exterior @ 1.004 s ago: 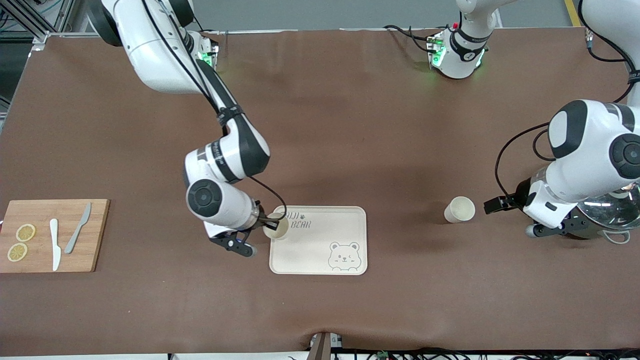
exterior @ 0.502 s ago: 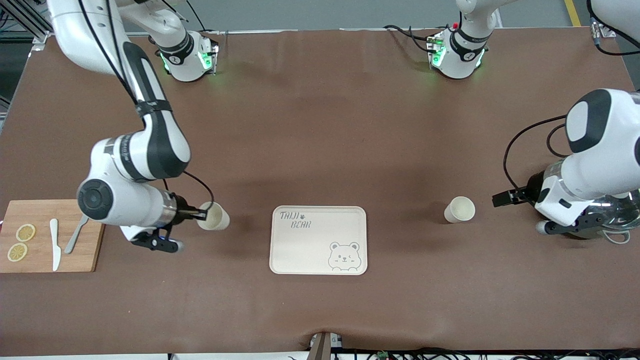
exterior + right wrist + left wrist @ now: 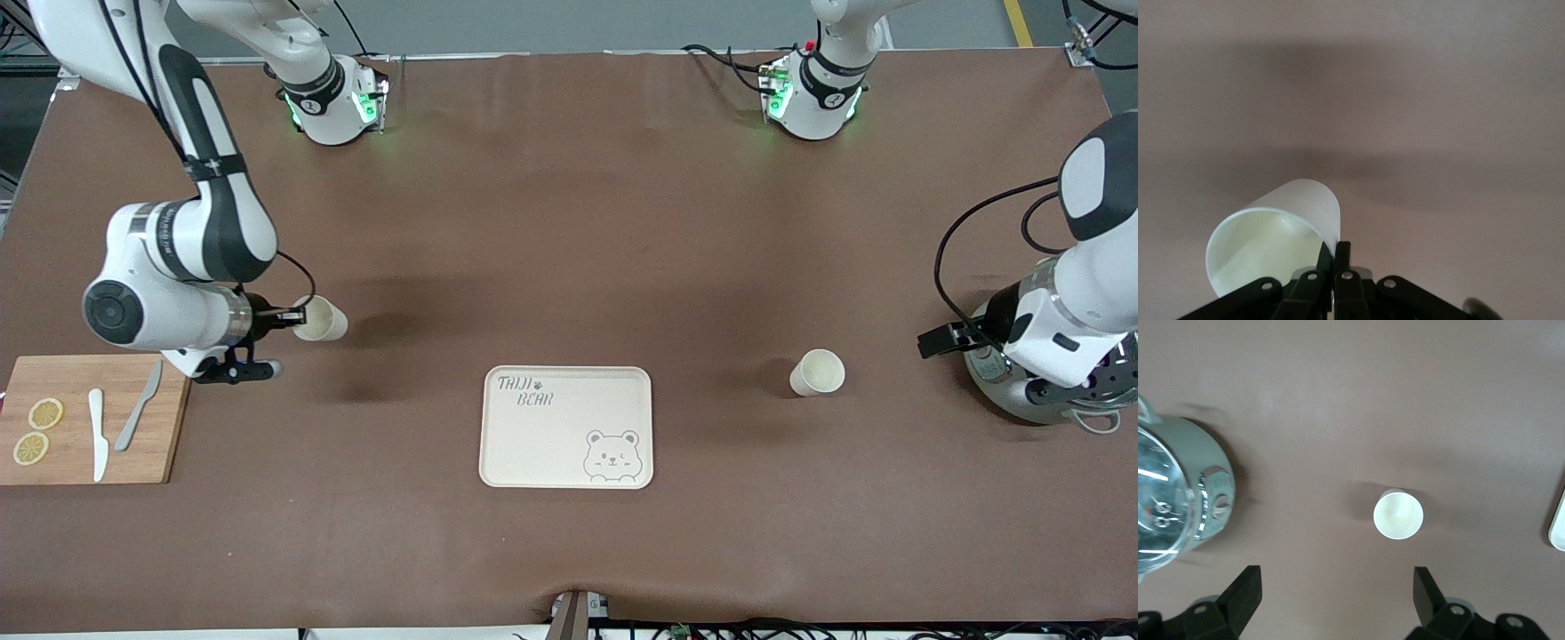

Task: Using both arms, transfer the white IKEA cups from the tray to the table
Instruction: 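Lower the cup beside the cutting board and open the right gripper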

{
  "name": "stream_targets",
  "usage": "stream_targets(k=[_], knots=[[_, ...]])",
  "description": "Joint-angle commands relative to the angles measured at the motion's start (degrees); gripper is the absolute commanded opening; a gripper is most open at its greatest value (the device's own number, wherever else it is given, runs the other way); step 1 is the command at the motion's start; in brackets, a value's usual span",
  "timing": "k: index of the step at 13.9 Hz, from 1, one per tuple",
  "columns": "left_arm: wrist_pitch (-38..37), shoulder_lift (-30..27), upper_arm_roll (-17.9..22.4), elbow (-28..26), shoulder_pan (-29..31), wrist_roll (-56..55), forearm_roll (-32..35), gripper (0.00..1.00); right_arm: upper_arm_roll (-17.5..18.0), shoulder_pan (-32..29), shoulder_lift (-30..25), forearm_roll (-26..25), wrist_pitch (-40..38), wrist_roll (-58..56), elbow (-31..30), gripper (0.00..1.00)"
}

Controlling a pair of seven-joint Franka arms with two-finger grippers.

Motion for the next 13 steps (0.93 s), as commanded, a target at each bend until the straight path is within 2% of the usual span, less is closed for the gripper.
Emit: stream_targets(k=[1,4,6,9,13], knots=[[-2.7,-4.1,-0.4,-0.4,0.2,3.0,1.5,1.0,1.0,-6.3,-2.5,-3.6,0.9,-7.0,-2.8,0.0],[-4.9,-6.9,-0.3,-0.3,0.5,6.3,0.9,1.0,1.1,-11.8,-2.1,-3.7,2.6,-14.6,-3.7,0.0],[-6.7,-8.4,-0.3,0.4,0.5,7.1,0.7,1.0,1.1,-12.1,-1.9,-3.7,5.1,-15.2,-4.9,0.0],[-9.0,-10.3,-0.4,2.0,0.5,9.0,0.5,1.0,1.1,-12.1,-1.9,-3.7,14.1,-15.2,-11.6,0.0],[-10.5,-14.1,1.3,1.8,-0.1,12.2,-2.9,1.0,1.1,-12.5,-2.0,-3.8,16.1,-17.3,-12.7,0.0]])
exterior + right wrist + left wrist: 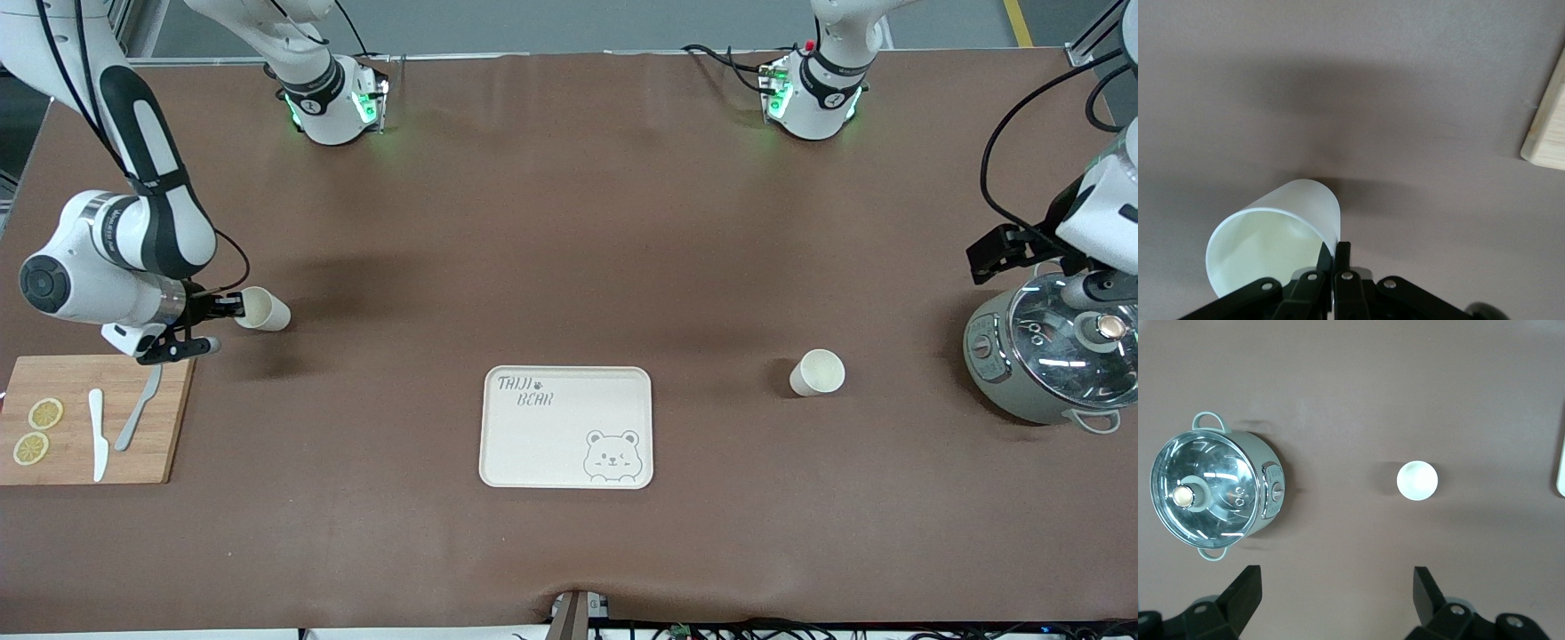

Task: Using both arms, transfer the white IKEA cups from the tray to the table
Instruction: 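Lower the cup beside the cutting board and open the right gripper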

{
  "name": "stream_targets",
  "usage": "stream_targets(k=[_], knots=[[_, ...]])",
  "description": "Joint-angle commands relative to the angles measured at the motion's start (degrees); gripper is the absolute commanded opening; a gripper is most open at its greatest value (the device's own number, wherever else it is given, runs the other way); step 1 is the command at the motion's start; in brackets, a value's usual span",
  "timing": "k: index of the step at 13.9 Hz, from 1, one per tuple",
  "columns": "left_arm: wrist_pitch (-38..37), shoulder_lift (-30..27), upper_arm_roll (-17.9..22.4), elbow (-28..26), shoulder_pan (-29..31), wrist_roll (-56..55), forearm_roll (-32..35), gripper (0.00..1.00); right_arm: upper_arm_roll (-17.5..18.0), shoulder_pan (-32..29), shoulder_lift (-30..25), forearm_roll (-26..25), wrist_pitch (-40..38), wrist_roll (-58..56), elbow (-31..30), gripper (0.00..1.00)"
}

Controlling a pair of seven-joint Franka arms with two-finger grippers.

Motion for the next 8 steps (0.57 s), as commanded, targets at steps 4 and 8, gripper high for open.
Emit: stream_targets(k=[4,8], knots=[[-4.1,-5.9,12.8,-2.4,-11.3,3.4,-3.9,1.0,0.4,-1.5,-1.5,-1.4,2.4,-2.2,-2.0,0.0],[-4.1,-8.8,23.6,-5.5,-21.1,3.7,-7.2,1.0,0.5,-1.5,-1.4,-1.3,2.4,-2.2,-1.9,1.0]])
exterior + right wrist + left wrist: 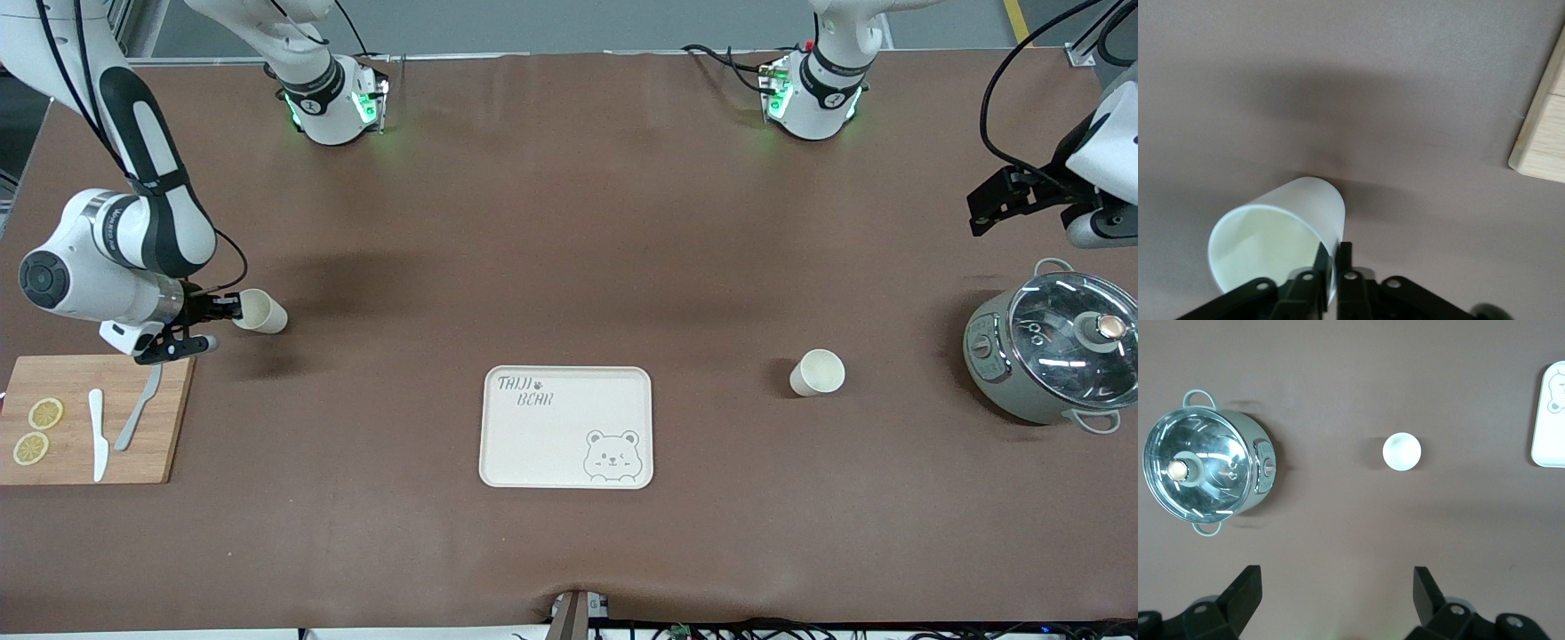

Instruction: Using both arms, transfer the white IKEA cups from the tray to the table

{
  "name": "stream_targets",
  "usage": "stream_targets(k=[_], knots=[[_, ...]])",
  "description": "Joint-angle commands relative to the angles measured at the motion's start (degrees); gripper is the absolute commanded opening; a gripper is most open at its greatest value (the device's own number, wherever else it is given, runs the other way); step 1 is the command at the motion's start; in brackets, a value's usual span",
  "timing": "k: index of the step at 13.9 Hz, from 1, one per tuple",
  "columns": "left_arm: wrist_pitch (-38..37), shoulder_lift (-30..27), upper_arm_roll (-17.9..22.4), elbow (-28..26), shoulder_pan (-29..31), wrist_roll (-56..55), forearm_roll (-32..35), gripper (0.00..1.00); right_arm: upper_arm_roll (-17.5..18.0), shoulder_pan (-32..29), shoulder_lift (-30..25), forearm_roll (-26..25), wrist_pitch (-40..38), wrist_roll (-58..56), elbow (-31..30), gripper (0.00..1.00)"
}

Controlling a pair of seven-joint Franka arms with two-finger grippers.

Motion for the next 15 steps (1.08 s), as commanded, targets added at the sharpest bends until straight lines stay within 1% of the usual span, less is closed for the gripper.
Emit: stream_targets(k=[1,3,5,6,8,10,12,13,15], knots=[[-0.1,-3.4,2.8,-3.3,-2.5,1.2,-1.2,1.0,0.8,-1.2,-1.4,-1.3,-0.1,-0.7,-1.2,1.0],[-0.5,-3.5,2.4,-3.4,-2.3,1.2,-1.1,1.0,0.9,-0.9,-1.4,-1.3,-1.3,-1.2,-1.1,1.0],[-1.2,-3.7,2.1,-4.1,-2.1,1.4,-1.1,1.0,0.9,-0.8,-1.6,-1.2,-5.2,-1.1,0.1,1.0],[-1.2,-3.7,2.1,-4.0,-2.1,1.3,-1.1,1.0,1.0,-1.0,-1.8,-0.4,-8.0,-0.9,1.3,1.0],[-1.3,-3.9,2.0,-3.8,-2.2,1.4,-1.1,1.0,0.9,-1.2,-1.6,0.0,-15.0,-0.9,6.1,1.0],[-2.0,-4.0,2.1,-3.8,-2.1,1.4,-1.3,1.0,0.9,-1.0,-1.5,-0.1,-22.0,-1.0,13.8,1.0],[-2.0,-3.7,2.1,-3.5,-2.2,1.3,-1.2,1.0,1.1,-0.3,-1.2,0.0,-27.2,-0.7,23.0,1.0],[-2.0,-3.7,2.1,-3.4,-2.3,1.1,-1.2,1.0,1.2,0.4,0.0,0.1,-29.4,-0.8,29.6,1.0],[-2.0,-3.9,2.0,-3.1,-2.3,0.6,-1.2,1.0,1.0,2.0,1.7,-1.2,-38.8,-0.3,42.7,1.0]])
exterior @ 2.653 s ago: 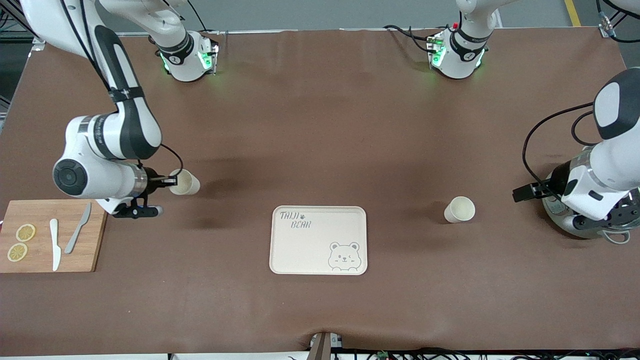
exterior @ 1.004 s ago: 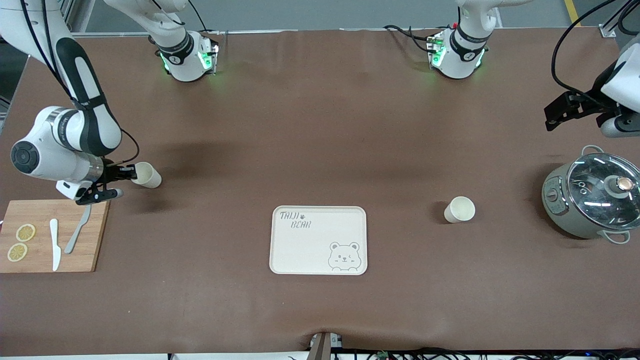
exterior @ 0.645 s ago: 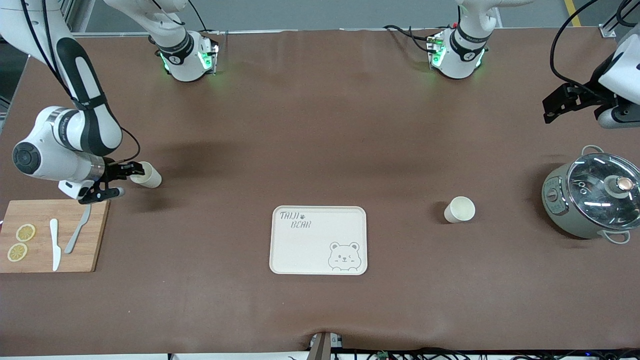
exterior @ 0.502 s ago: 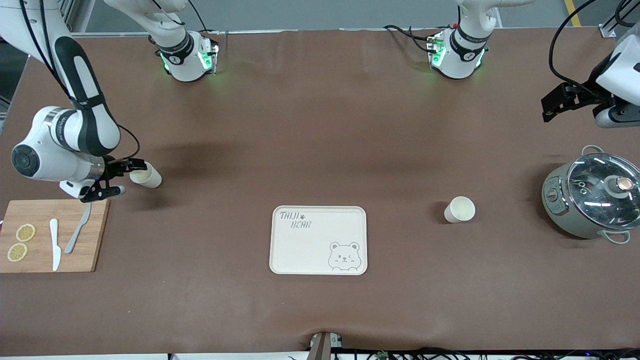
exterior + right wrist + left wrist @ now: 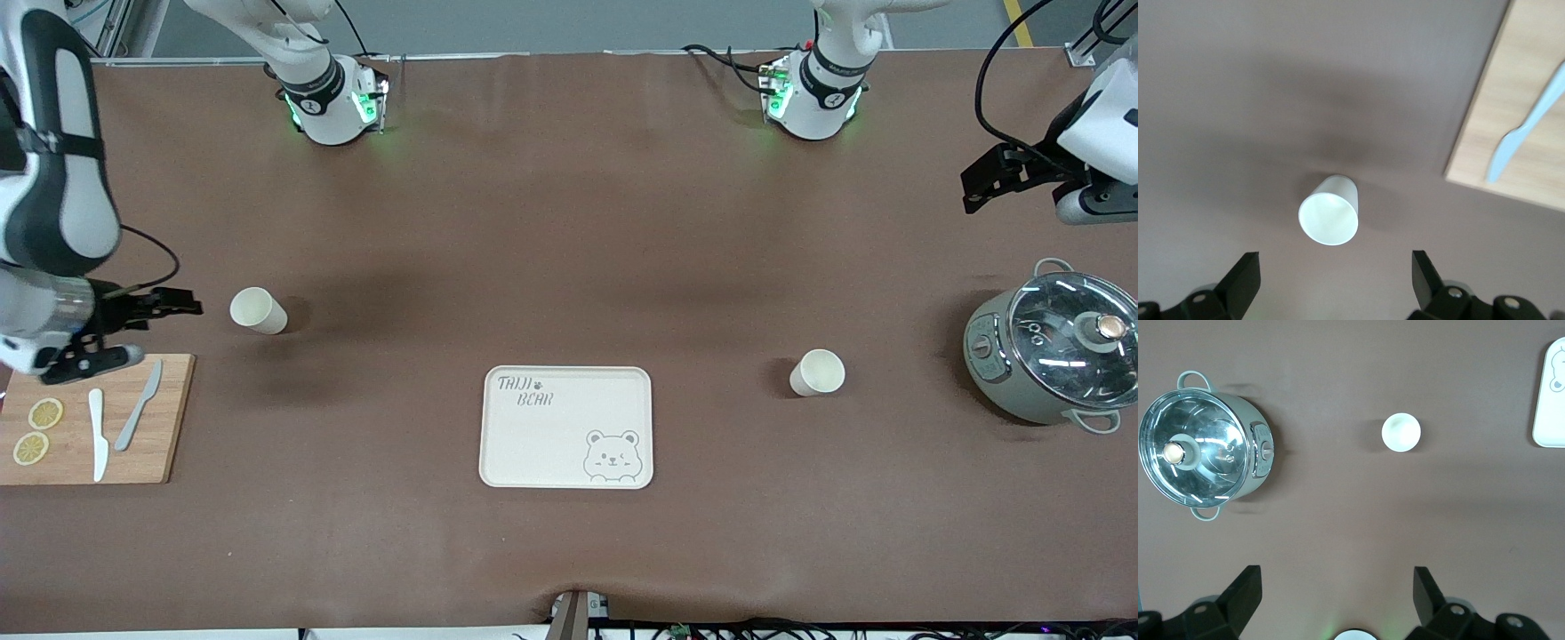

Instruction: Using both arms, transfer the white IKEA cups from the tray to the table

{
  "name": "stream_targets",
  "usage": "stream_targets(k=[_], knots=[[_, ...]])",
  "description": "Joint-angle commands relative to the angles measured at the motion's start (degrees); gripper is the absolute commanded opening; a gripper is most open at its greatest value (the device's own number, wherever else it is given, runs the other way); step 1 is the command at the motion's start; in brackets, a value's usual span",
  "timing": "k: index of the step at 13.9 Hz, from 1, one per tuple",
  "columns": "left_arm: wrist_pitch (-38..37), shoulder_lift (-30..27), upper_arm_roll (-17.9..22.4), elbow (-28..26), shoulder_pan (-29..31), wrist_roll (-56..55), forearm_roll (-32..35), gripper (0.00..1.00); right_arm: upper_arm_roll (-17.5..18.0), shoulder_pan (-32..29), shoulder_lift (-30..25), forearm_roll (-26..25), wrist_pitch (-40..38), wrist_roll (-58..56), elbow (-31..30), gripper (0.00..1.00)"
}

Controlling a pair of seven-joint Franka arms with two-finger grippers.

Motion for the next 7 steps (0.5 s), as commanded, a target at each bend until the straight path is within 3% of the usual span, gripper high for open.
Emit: stream_targets(k=[1,3,6,7], knots=[[-0.6,-1.4,0.3,-0.4,-0.2,0.2,-0.9,1.0,0.1,1.5,3.8,-2.3,-10.4,0.8,19.0,1.0],[-0.6,-1.3,0.3,-0.1,-0.1,0.3,-1.0,1.0,0.2,2.8,4.0,-3.0,-11.1,0.8,24.4,1.0],[-0.6,-1.4,0.3,-0.2,-0.1,0.3,-1.0,1.0,0.2,4.8,-2.5,-2.4,-15.0,3.1,22.7,1.0],[-0.6,-1.4,0.3,-0.2,-0.1,0.3,-1.0,1.0,0.3,4.9,-3.7,-2.0,-17.4,9.7,22.2,1.0]])
